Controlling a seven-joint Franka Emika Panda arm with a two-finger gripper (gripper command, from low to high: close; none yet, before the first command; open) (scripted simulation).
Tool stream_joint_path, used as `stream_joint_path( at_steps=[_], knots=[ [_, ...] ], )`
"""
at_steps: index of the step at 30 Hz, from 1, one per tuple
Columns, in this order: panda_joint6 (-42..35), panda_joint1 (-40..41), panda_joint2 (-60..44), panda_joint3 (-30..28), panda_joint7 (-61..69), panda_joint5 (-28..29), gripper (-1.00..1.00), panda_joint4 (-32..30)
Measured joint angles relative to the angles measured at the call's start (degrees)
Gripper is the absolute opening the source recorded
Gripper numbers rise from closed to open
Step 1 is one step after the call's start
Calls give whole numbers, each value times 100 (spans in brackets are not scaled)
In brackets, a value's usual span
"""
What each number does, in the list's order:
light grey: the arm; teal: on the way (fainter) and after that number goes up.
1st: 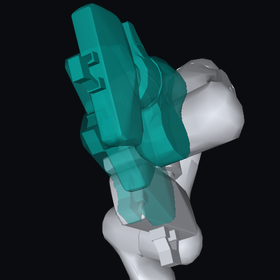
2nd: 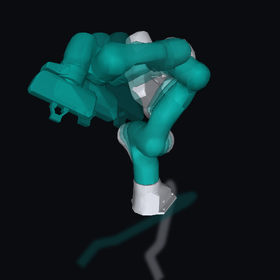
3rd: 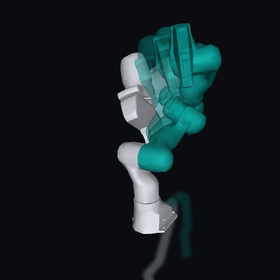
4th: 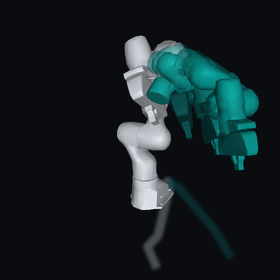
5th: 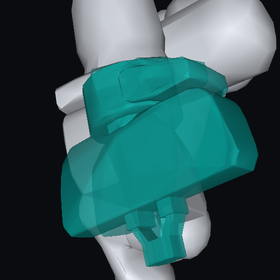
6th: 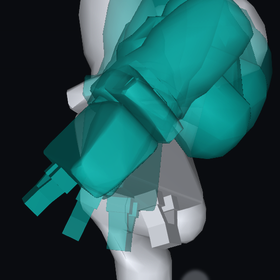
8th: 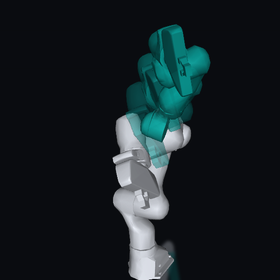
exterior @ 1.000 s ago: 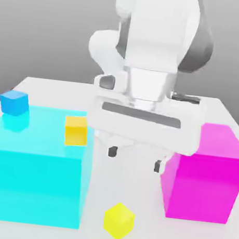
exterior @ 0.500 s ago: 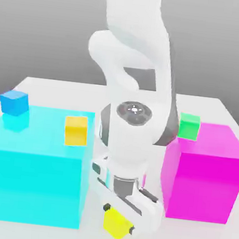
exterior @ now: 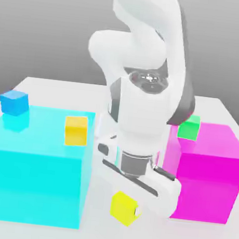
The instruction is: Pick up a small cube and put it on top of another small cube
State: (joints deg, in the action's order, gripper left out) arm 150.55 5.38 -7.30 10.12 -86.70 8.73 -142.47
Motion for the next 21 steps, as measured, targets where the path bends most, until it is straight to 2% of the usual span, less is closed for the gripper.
stream_joint_path(
  at_steps=[6, 15, 18, 21],
  knots=[
    [-1319, 383, 1135, -196, 954, 13, -100, 152],
    [-3192, 562, 3005, -834, 2529, -420, -100, 144],
    [-3419, 619, 3535, -1127, 2812, -720, -100, -184],
    [-2891, 642, 3429, -1197, 2882, -796, -100, -614]
  ],
)
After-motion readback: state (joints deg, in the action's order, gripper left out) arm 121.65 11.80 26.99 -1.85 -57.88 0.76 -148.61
